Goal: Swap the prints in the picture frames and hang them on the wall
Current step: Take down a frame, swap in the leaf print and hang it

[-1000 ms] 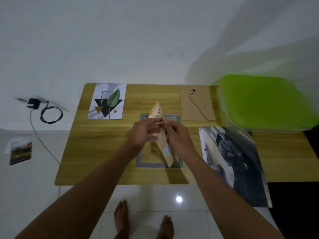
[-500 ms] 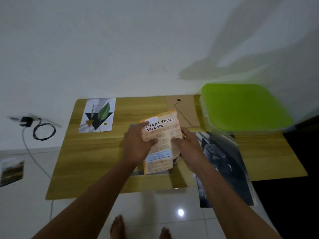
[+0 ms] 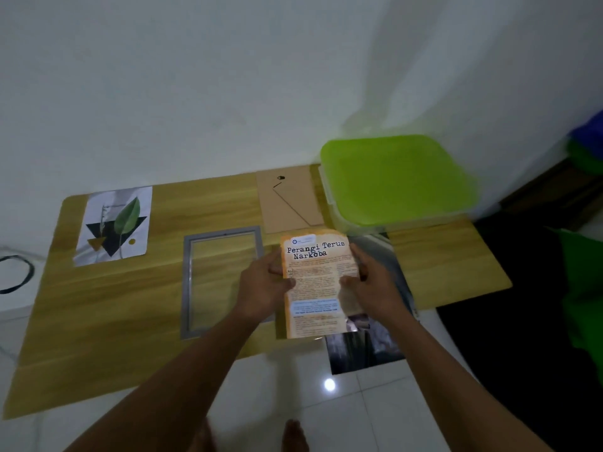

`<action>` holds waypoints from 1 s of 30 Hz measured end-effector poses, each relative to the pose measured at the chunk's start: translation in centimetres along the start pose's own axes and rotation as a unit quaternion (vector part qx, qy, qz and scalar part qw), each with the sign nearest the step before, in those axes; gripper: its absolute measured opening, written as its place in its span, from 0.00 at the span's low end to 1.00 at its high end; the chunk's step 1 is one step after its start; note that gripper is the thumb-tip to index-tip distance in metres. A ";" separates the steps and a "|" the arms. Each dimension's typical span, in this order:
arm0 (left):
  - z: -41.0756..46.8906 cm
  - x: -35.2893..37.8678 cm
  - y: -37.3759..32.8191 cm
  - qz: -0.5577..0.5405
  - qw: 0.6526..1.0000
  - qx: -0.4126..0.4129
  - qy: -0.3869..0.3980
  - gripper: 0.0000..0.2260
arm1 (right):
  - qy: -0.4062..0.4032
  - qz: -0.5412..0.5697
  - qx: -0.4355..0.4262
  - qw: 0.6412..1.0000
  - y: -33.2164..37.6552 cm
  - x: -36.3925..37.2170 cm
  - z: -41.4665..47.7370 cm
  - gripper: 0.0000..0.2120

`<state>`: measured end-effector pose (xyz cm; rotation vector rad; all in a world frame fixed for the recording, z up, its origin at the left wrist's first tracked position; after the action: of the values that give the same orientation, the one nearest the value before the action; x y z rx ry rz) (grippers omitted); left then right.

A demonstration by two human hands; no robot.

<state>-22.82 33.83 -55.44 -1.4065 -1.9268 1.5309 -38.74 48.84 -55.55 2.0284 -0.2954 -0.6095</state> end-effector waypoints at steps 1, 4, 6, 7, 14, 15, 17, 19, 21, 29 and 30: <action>0.6 1.1 0.2 0.000 1.000 -0.007 0.007 0.31 | -0.007 -0.004 0.007 1.000 -0.6 -0.8 -0.1 0.31; 2.2 4.3 0.7 0.023 0.999 -0.022 0.023 0.28 | -0.019 -0.034 0.010 0.999 -2.0 -2.7 0.2 0.28; 3.3 5.8 1.2 0.072 0.997 -0.027 0.026 0.31 | -0.033 -0.084 0.016 0.996 -2.9 -3.6 0.8 0.25; 3.5 6.4 1.2 0.101 0.994 -0.028 0.025 0.30 | -0.041 -0.120 0.017 0.992 -3.3 -4.0 1.0 0.23; 4.5 8.1 0.0 0.448 0.893 0.047 -0.001 0.26 | -0.065 -0.402 0.026 0.913 -5.4 -3.8 1.8 0.22; 4.6 8.5 0.2 0.490 0.870 0.061 0.016 0.26 | -0.058 -0.434 0.015 0.899 -5.2 -3.4 1.7 0.19; 4.8 9.2 0.6 0.528 0.845 0.071 0.046 0.25 | -0.045 -0.458 0.014 0.888 -5.2 -3.1 1.5 0.14; 4.8 9.3 0.9 0.529 0.844 0.068 0.060 0.25 | -0.040 -0.454 0.026 0.890 -5.2 -3.0 1.5 0.13; 4.8 9.4 0.8 0.530 0.843 0.067 0.066 0.25 | -0.040 -0.450 0.031 0.892 -5.1 -3.0 1.4 0.14; 4.8 8.9 0.3 0.536 0.837 0.074 0.083 0.25 | -0.037 -0.420 0.039 0.906 -4.0 -3.0 1.0 0.20; 4.6 8.6 0.0 0.521 0.847 0.075 0.081 0.25 | -0.039 -0.417 0.031 0.907 -3.5 -2.8 1.1 0.20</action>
<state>-30.21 38.26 -59.95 -2.5975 -0.8509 1.7690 -41.80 51.05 -58.18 2.1504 0.5590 -1.2099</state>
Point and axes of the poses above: each hand's wrist, its own z-axis towards the middle knuckle, its own x-axis out of the palm, y = z × x, the point moved 6 cm from there along z, towards the middle knuckle, and after that the axes turned 11 degrees about y, right-handed, at the moved point
